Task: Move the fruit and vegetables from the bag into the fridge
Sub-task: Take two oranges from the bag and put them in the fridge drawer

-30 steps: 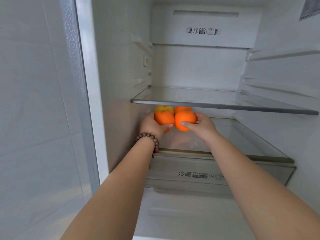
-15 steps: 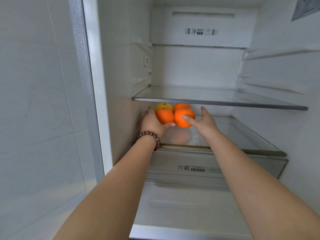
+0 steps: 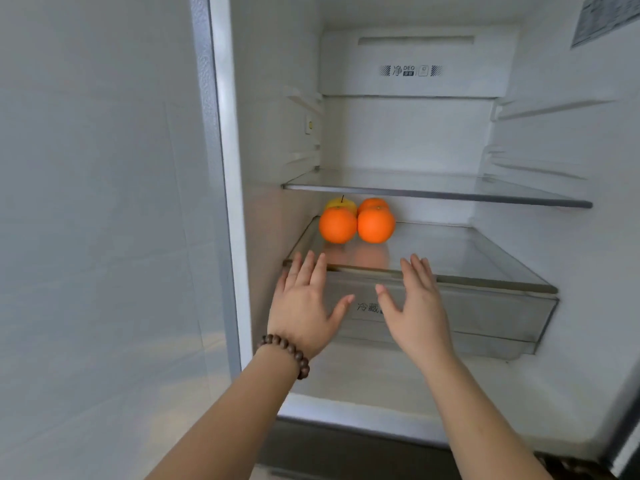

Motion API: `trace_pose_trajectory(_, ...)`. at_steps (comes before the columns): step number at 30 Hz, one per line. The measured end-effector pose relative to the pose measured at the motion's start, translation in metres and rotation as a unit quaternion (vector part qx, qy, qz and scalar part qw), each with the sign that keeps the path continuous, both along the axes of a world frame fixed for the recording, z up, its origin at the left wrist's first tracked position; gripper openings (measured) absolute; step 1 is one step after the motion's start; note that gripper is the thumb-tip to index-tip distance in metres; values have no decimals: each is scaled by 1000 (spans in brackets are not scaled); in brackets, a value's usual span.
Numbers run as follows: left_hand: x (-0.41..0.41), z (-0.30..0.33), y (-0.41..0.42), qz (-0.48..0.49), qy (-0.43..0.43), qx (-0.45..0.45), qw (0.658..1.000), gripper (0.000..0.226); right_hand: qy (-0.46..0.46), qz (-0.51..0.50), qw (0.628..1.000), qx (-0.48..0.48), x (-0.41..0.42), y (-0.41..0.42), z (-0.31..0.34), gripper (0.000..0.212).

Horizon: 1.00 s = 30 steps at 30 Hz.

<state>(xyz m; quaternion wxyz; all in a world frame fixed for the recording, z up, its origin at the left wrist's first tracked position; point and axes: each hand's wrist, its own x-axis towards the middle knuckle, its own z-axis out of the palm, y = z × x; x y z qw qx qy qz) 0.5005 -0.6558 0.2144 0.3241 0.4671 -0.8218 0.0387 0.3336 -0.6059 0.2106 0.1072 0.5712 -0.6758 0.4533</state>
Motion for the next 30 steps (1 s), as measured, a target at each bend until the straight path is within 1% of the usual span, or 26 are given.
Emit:
trace_pose_trajectory(2,12,-16,22,18,-10,5,1000,79,16,19,1000,13,13,16,-19,63)
trace_pose_trajectory(4,24,-34,47,40,-22,30,998,78,32,46,997,47,27,33,-41,65)
trace_pose_trajectory(8,49,-70,100,88,-36,85,992,77,28,108,987,118,58,67,-84,68)
trace_pose_trajectory(12,95,-109,154,143,-23,118,982,77,6,208,966,157,110,97,-127,63)
trace_pose_trajectory(14,124,-130,183,185,-26,140,972,77,18,240,957,163,139,112,-147,57)
trace_pose_trajectory(16,155,-152,214,233,-24,172,957,79,41,266,949,163,170,127,-166,57)
trace_pose_trajectory(20,214,-186,282,336,-10,220,916,87,36,355,917,179,232,165,-190,58)
trace_pose_trajectory(22,241,-198,318,391,8,230,891,83,47,396,899,182,263,189,-202,58)
trace_pose_trajectory(25,275,-209,376,454,59,230,859,75,52,463,860,207,312,234,-212,55)
trace_pose_trajectory(27,297,-214,420,492,77,217,840,75,67,505,832,218,346,271,-215,55)
trace_pose_trajectory(30,331,-221,502,555,99,208,799,74,89,569,786,224,398,337,-219,52)
